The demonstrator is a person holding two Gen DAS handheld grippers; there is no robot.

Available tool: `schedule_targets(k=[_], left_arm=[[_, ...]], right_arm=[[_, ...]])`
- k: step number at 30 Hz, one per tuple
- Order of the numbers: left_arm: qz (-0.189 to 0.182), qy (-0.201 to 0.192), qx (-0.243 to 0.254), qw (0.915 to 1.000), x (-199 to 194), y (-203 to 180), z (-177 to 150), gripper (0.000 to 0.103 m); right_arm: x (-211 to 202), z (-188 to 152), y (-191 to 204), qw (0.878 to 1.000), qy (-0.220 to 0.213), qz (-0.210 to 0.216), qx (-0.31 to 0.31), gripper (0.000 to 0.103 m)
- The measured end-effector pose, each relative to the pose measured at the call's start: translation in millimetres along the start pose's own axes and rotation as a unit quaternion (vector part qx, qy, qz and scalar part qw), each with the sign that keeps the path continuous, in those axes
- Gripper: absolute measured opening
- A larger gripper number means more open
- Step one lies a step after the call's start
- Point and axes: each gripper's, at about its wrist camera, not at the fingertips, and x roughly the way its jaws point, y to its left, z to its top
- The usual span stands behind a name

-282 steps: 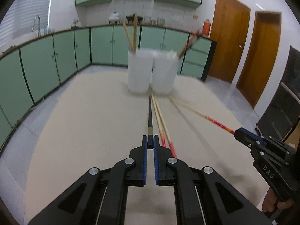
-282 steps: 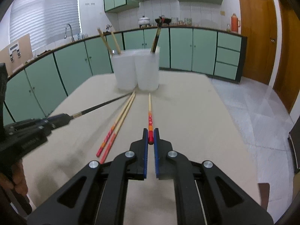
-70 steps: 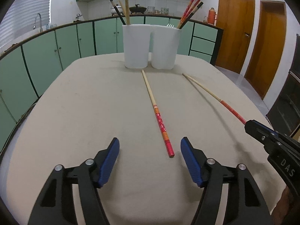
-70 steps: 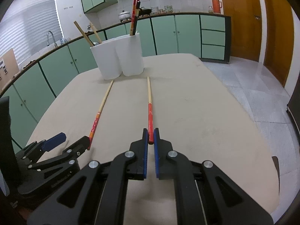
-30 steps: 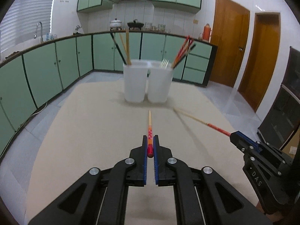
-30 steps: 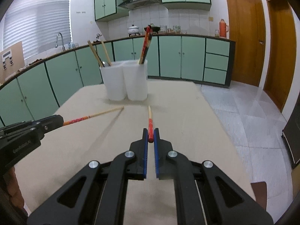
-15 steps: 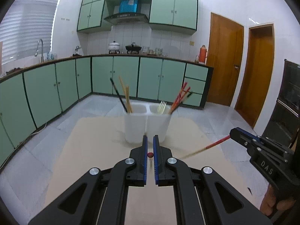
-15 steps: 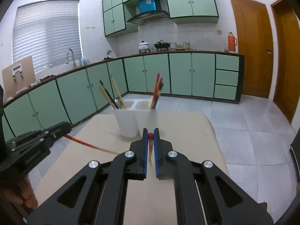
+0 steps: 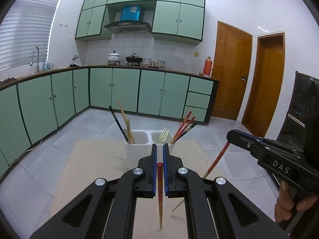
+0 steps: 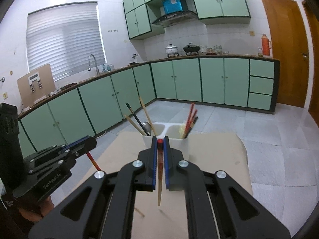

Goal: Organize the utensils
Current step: 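Lift both red-orange chopsticks and carry them into the holder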

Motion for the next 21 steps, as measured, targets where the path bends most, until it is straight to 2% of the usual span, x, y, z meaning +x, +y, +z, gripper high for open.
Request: schedule_targets(k=[6, 11, 21], left_arm=[[-0.002, -0.021, 0.004, 0.9998, -2, 4, 15, 0.005], [-0.004, -0.048, 0.011, 0.9988, 1, 6, 43, 0.005], [0.001, -0.116, 0.017, 0.9931, 18, 11, 120, 0.005]], right_arm=[[1, 21, 6, 1.000, -0.016, 0.000, -0.015, 0.005], [2, 50, 9, 0.999, -0.044, -0.002, -0.031, 0.005], [15, 118, 4, 0.994, -0.096, -0.012, -0.046, 0.005]])
